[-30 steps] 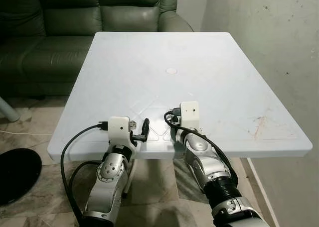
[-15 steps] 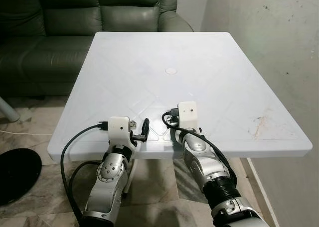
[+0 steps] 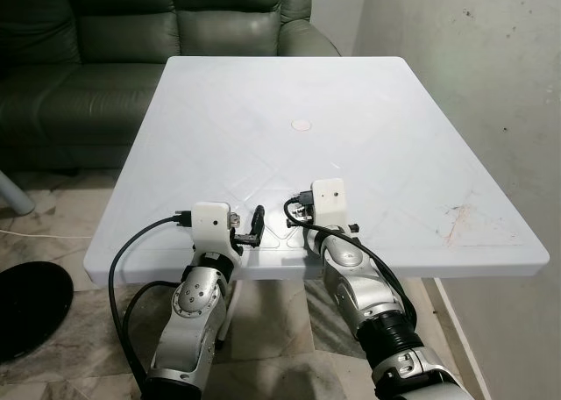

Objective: Hang keys on a hook

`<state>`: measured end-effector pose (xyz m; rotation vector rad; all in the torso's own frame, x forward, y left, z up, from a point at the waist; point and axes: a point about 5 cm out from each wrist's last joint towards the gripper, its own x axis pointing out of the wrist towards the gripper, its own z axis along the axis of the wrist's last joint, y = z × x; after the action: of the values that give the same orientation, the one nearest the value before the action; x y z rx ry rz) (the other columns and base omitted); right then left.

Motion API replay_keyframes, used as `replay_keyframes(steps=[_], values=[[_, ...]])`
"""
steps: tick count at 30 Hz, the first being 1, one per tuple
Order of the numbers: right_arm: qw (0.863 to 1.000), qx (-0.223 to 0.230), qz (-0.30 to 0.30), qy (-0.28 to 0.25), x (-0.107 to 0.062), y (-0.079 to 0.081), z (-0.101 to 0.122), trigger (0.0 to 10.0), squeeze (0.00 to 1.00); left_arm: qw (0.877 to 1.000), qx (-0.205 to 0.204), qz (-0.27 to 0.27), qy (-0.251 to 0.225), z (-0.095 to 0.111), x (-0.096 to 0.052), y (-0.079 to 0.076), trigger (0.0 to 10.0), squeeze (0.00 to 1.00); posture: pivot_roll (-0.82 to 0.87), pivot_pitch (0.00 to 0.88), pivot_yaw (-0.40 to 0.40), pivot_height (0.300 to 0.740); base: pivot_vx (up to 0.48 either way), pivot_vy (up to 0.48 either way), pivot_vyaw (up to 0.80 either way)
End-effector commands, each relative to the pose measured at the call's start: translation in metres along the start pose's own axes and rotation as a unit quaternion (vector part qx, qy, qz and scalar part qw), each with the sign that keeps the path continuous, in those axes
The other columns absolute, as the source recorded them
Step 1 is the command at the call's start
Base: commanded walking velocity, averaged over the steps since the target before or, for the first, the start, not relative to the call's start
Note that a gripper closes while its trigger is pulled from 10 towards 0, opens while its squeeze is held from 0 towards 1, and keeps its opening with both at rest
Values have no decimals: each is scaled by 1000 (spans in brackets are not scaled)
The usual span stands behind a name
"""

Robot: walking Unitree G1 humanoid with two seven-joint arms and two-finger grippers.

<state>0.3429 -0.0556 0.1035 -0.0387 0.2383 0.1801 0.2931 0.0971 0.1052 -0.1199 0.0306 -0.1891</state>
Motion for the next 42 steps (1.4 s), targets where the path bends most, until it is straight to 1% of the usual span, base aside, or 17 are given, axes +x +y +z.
replay_keyframes(steps=[1, 8, 11, 14, 15, 16, 17, 19, 20, 24, 25, 26, 27, 28, 33, 37, 42], values=[[1000, -4, 6, -4, 0, 4, 3, 0, 0, 1000, -11, -7, 0, -2, 0, -10, 10000, 0, -19, 61, -42, 732, 0, 0, 0], [1000, -7, 14, -8, 0, 7, 5, 0, 0, 1000, -12, -2, -2, -1, 0, -8, 10000, 0, -15, 60, -46, 732, 0, 0, 0], [1000, 10, 1, -20, 1, 3, 9, 0, 0, 1000, -13, 2, -5, 0, 0, -7, 10000, 0, -12, 60, -49, 732, 0, 0, 0], [991, 92, 53, -87, -4, 0, 27, 0, 0, 1000, -16, 5, -8, 2, 2, -6, 10000, 0, -12, 55, -51, 732, 0, 0, 0], [977, 130, 103, -136, -9, 0, 38, 0, 0, 1000, -19, 6, -10, 2, 2, -6, 10000, 0, -13, 56, -51, 732, 0, 0, 0], [977, 130, 103, -136, -9, 0, 38, 0, 0, 1000, -19, 6, -10, 2, 2, -6, 10000, 0, -13, 56, -51, 732, 0, 0, 0], [965, 129, 120, -193, -16, -4, 47, 0, 0, 1000, -26, 7, -13, 3, 3, -5, 10000, 0, -13, 55, -51, 732, 0, 0, 0], [964, 133, 127, -194, -17, -8, 48, 0, 0, 999, -25, 8, -20, 5, 4, -4, 10000, 0, -14, 53, -50, 732, 0, 0, 0], [958, 125, 125, -227, -22, -17, 54, 0, 0, 999, -25, 11, -29, 9, 6, -2, 10000, 0, -13, 47, -51, 732, 0, 0, 0], [951, 93, 109, -273, -29, -38, 64, 0, 0, 999, -17, 15, -42, 17, 11, 4, 10000, 0, -11, 45, -51, 732, 0, 0, 0], [954, 78, 94, -273, -30, -44, 65, 2157, 0, 998, -14, 17, -51, 22, 13, 7, 10000, 0, -9, 44, -52, 732, 0, 0, 0], [956, 63, 80, -276, -32, -51, 65, 4941, 0, 998, -14, 19, -66, 27, 15, 10, 10000, 0, -9, 39, -49, 732, 0, 0, 0], [956, 53, 72, -280, -34, -55, 65, 9569, 0, 997, -11, 20, -74, 32, 16, 13, 10000, 0, -9, 39, -49, 732, 0, 0, 0], [955, 48, 68, -283, -35, -58, 65, 10000, 0, 997, -9, 20, -77, 34, 16, 14, 10000, 0, -9, 39, -49, 732, 0, 0, 0], [963, 14, 32, -267, -45, -81, 53, 10000, 0, 992, -11, 35, -123, 59, 24, 34, 10000, 0, -6, 30, -43, 732, 0, 0, 0], [964, 17, 18, -265, -51, -89, 45, 10000, 0, 992, -21, 19, -121, 59, 26, 40, 10000, 0, -14, 36, -40, 732, 0, 0, 0], [975, 2, -17, -224, -57, -95, 18, 10000, 0, 995, -36, -8, -96, 50, 31, 40, 10000, 0, -30, 46, -31, 732, 0, 0, 0]])
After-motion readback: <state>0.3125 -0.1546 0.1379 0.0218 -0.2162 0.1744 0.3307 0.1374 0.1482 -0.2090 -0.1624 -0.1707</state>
